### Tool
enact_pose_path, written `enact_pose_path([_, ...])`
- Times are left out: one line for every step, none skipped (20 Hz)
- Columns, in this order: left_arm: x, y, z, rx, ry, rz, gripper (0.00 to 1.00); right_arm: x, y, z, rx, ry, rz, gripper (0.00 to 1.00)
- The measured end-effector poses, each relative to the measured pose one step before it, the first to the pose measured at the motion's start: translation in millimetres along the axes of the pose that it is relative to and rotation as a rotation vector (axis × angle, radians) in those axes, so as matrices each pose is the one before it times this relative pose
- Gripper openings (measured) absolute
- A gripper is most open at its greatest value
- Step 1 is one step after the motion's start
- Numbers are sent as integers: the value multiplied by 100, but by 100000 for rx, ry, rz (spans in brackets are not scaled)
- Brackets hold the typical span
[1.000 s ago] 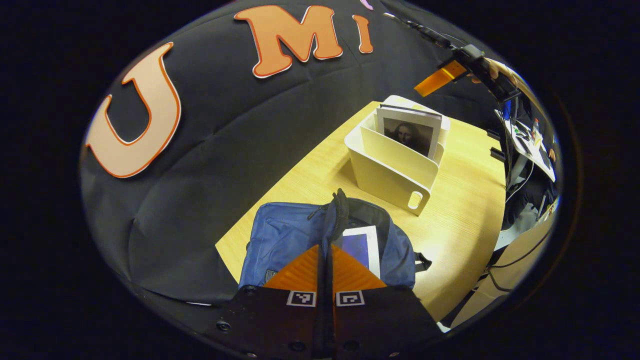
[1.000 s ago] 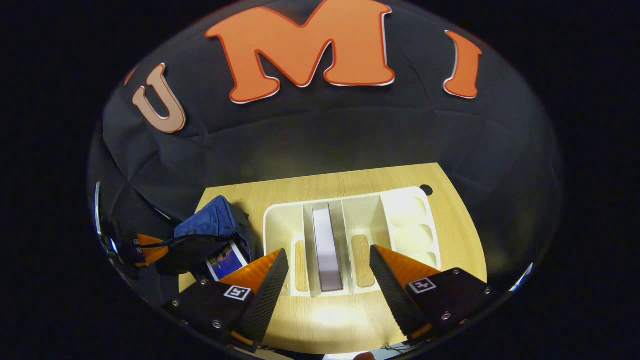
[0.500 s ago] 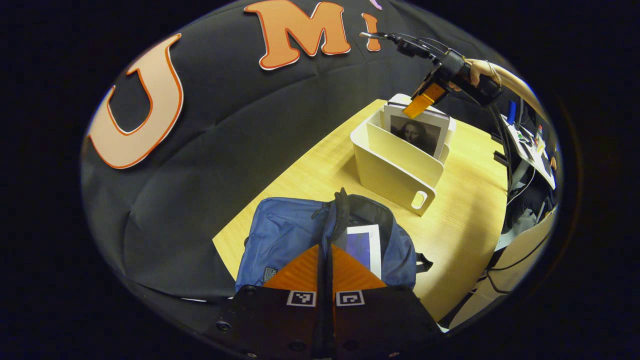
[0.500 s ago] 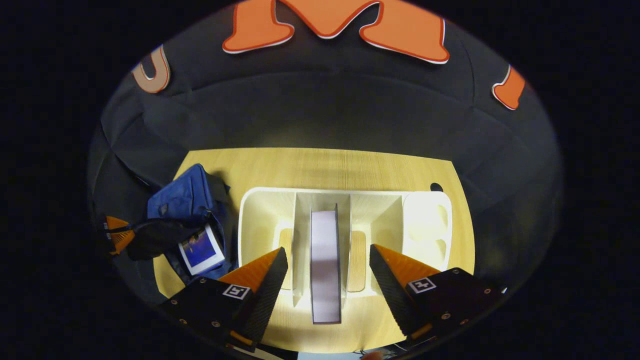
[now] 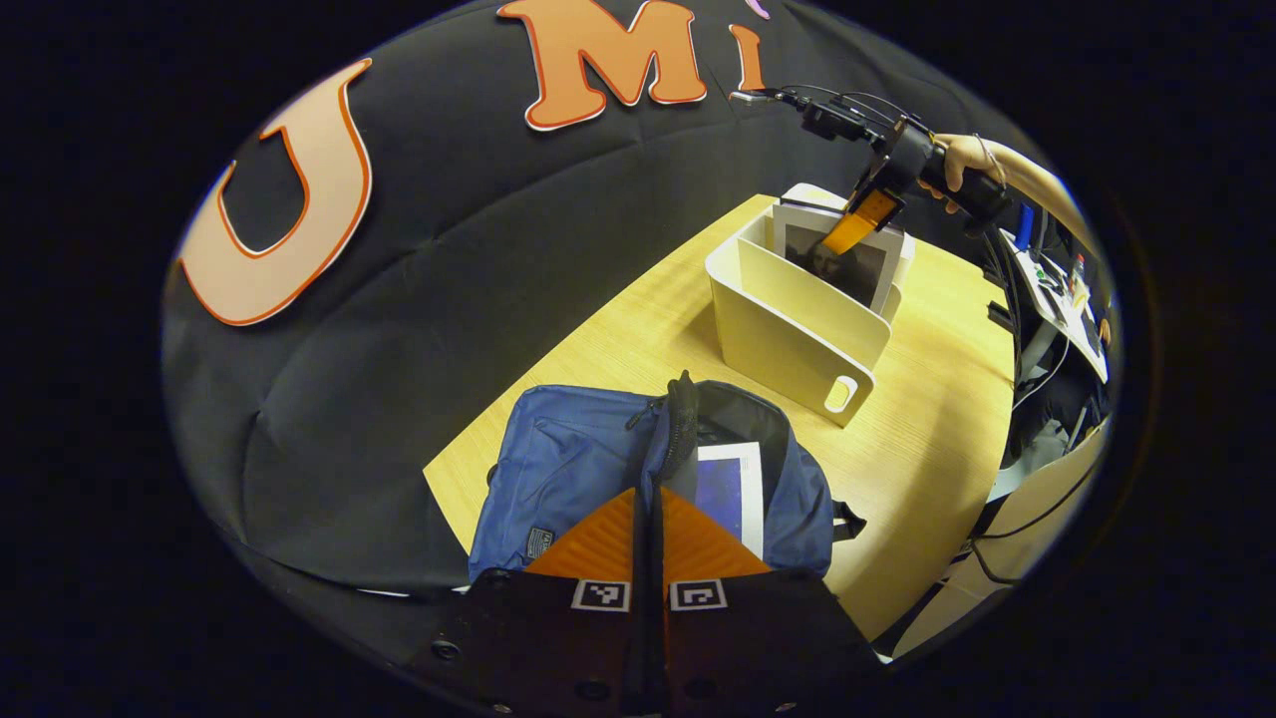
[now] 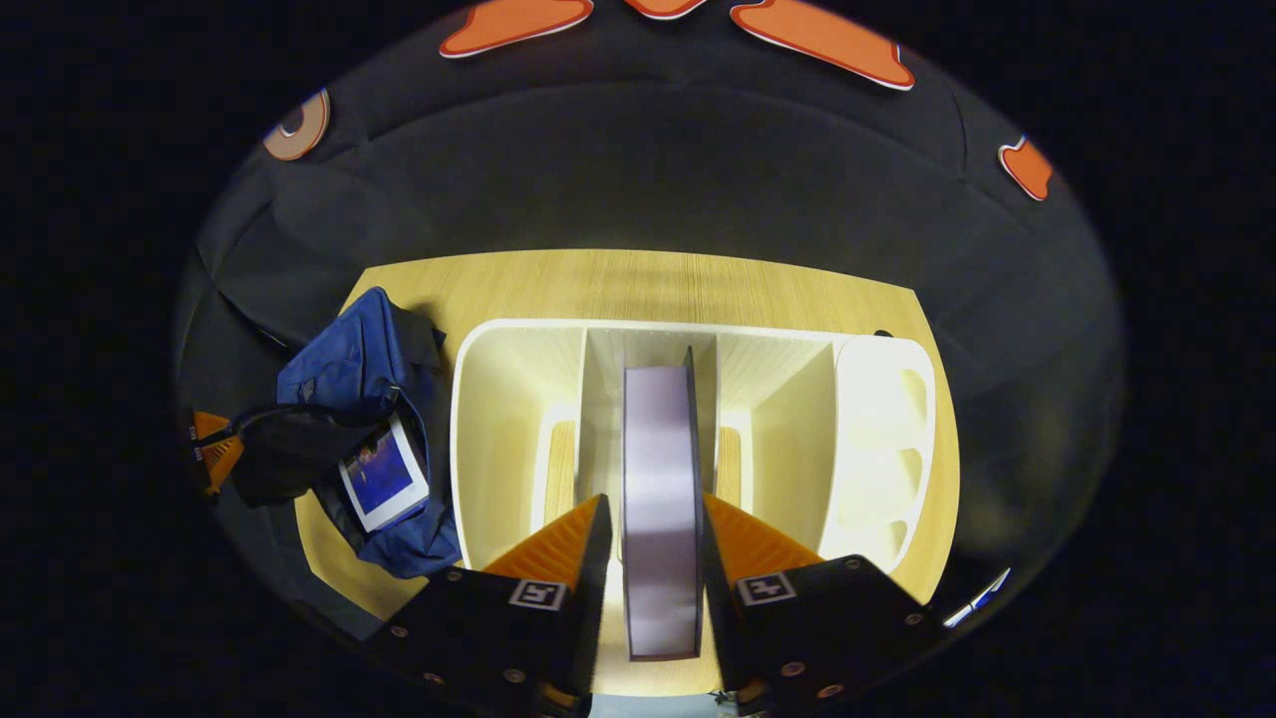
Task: Open the schoolbag, grab two books from the bookshelf and put them into the schoolbag.
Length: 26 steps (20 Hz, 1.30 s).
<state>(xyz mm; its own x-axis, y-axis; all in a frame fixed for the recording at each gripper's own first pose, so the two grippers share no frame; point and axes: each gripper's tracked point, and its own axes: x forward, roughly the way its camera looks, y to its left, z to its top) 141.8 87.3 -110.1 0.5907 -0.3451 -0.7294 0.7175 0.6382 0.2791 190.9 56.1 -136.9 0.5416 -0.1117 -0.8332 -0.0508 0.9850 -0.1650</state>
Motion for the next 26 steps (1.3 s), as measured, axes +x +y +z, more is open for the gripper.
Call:
enact_pose_path([42,-69,-64,-176,231,-348,0,20,115,46,145,217,176,47])
enact_pose_path([89,-67,-108,-145,238,-284,0,-144,-77,-106,181,292,95,42])
enact_pose_path([74,-19,17,-237,166,-262,0,-27,14,121,471,-82,-263,36])
enact_pose_path([9,-58,-33,-145,80,-113,0,19,-6,-12,171,102,-151,27])
enact_pose_path([-75,-111,3,179,75,-292,0,-366,-109,189,665,-832,-472,27])
enact_pose_path([-54,115,0,238,-54,-112,0,-384,-43,266,121,-1185,52,34])
enact_pose_path([-66,10,-3,205,7,-15,0,-497,-98,329,1029,-1382,176,34])
enact_pose_path([56,0,6,267,22,-29,0,-476,-8,106,1502,-794,645,34])
enact_pose_path([82,-33,-26,130,-21,-69,0,-700,63,348,2026,-733,836,34])
enact_pose_path([-71,-32,6,71,-13,-161,0,-674,236,328,1539,-1323,996,34])
enact_pose_path([-23,-75,32,117,-40,-336,0,-619,180,482,1019,-1773,605,33])
enact_pose_path([22,-142,21,170,-179,-433,0,-622,-136,348,4,-1505,225,33])
enact_pose_path([-18,-39,66,242,-171,-465,0,-978,-85,414,342,-1237,-305,33])
enact_pose_path([-57,-42,-20,329,-127,-387,0,-1067,6,335,598,-1362,-268,24])
enact_pose_path([-14,90,13,288,-191,-140,0,-971,-71,485,-41,-1791,-146,33])
enact_pose_path([84,95,-83,352,-62,-87,1,-1340,-78,607,50,-2084,-308,33])
enact_pose_path([-44,152,47,273,-518,309,0,-1255,89,573,-428,-2105,197,33])
enact_pose_path([23,231,36,270,-610,277,0,-1327,272,379,-491,-2424,489,33])
enact_pose_path([161,58,-49,369,-271,-387,1,-1447,237,540,-448,-2723,544,32])
enact_pose_path([31,112,-84,-160,-88,-195,1,-1393,300,566,-20,-2622,491,32])
enact_pose_path([122,141,-56,-315,-66,-207,0,-1417,329,671,354,-2594,730,31])
enact_pose_path([98,164,-96,-112,-246,-328,0,-1491,478,615,524,-2155,1402,31])
enact_pose_path([14,-16,-83,-99,-471,-684,0,-1301,640,503,211,-2058,2236,31])
enact_pose_path([-51,88,-18,-239,-447,-401,1,-1184,771,241,809,-1758,2252,39])
enact_pose_path([-5,116,-74,-251,-249,-226,1,-1076,813,234,1181,-1281,2341,30])
enact_pose_path([43,216,-213,-217,-212,17,0,-841,847,105,1711,-1343,2774,29])
